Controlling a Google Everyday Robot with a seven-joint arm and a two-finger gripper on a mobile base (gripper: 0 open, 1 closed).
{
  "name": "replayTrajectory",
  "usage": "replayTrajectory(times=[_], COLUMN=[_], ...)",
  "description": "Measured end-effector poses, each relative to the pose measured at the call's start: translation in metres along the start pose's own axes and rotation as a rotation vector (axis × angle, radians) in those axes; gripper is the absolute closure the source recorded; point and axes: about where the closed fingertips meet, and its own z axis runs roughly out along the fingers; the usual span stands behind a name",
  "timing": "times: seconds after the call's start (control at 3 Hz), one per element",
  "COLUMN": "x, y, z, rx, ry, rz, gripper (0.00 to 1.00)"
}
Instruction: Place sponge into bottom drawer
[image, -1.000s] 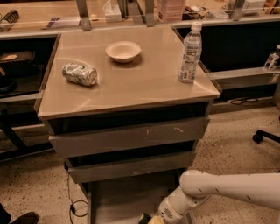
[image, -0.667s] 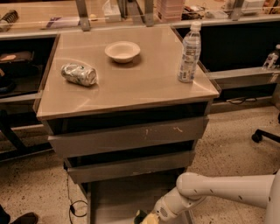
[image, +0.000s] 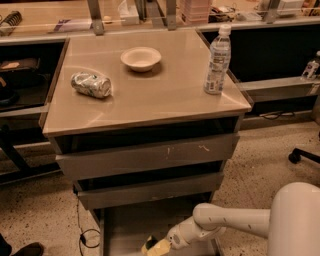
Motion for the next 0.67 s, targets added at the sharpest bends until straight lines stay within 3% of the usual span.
replayTrajectory(times=[0.67], x=[-0.0037], y=[-0.0072], z=[0.0121], rx=[0.008], ry=[-0.013], rz=[0.007], gripper=[1.0])
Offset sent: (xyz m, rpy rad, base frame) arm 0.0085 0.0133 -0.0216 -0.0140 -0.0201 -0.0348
